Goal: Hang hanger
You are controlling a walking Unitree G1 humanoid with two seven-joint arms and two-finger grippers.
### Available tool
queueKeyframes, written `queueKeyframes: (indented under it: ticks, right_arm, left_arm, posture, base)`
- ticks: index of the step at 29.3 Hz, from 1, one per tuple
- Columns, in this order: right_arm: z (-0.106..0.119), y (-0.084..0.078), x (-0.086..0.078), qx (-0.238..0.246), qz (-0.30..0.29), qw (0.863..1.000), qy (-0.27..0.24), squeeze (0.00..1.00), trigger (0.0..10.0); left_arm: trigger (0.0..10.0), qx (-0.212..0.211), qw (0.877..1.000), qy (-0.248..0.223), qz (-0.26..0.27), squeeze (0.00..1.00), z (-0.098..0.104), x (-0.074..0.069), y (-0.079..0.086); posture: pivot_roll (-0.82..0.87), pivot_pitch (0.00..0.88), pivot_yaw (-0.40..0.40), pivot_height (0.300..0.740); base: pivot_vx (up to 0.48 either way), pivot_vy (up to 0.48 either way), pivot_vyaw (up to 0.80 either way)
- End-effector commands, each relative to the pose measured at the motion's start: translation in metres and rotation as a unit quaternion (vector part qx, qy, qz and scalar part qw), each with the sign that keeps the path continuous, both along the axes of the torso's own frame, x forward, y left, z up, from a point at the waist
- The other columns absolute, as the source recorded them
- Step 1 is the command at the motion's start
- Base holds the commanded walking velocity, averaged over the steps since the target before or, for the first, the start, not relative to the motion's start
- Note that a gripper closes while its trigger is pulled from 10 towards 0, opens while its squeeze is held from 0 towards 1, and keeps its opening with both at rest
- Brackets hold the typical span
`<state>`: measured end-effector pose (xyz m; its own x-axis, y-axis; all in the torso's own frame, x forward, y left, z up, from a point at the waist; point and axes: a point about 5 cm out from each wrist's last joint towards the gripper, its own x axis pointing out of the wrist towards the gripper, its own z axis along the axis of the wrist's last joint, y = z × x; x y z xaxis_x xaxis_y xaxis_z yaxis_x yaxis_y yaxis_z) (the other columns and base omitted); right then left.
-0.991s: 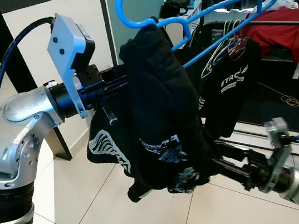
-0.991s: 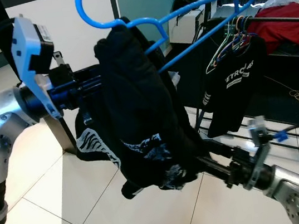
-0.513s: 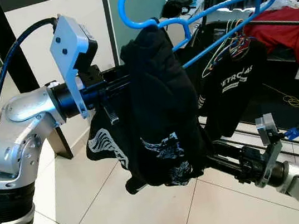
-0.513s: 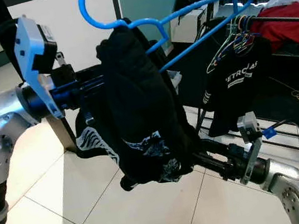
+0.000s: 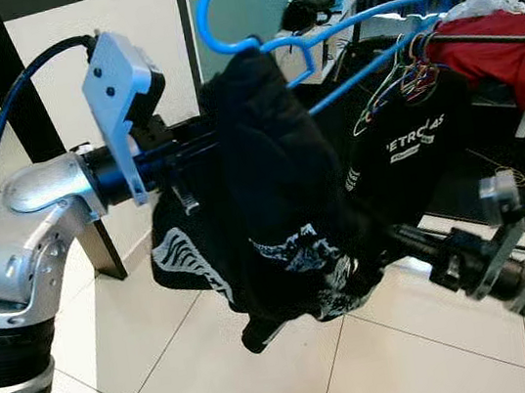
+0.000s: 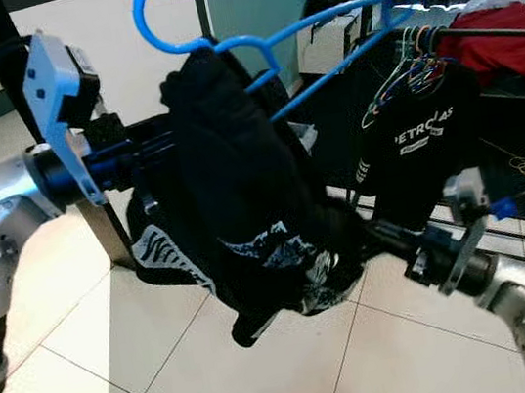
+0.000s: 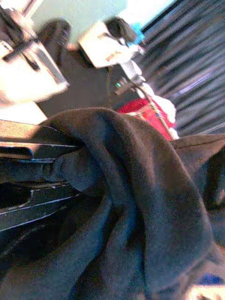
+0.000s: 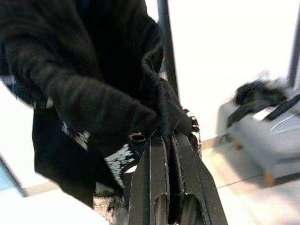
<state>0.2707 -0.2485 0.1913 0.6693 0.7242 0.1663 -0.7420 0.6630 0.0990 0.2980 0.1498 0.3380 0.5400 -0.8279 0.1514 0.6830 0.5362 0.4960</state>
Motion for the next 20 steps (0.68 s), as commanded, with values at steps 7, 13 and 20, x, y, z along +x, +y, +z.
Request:
queueKeyframes:
  ticks: [7,13,20]
  right_arm:
    - [0.037,-0.032,0.007,0.001,-0.080,0.995,-0.067,0.00,0.0]
    - [0.057,-0.056,0.008,-0.004,-0.127,0.987,-0.098,0.00,0.0]
    - [0.057,-0.060,0.008,-0.005,-0.131,0.986,-0.099,0.00,0.0]
  left_arm:
    - [10.0,0.121,0.988,0.023,0.088,0.00,-0.029,0.008,0.035]
    - [10.0,0.169,0.977,0.027,0.125,0.00,-0.037,0.008,0.049]
    - [10.0,0.154,0.982,0.011,0.114,0.00,-0.031,0.005,0.048]
  posture:
    - [0.03,0.028,-0.016,0.740]
    - [0.04,0.026,-0.021,0.740]
    - [0.04,0.022,-0.025,0.740]
  base:
    - [0.000,0.000,0.00]
    - [0.000,0.000,0.00]
    - [0.000,0.000,0.00]
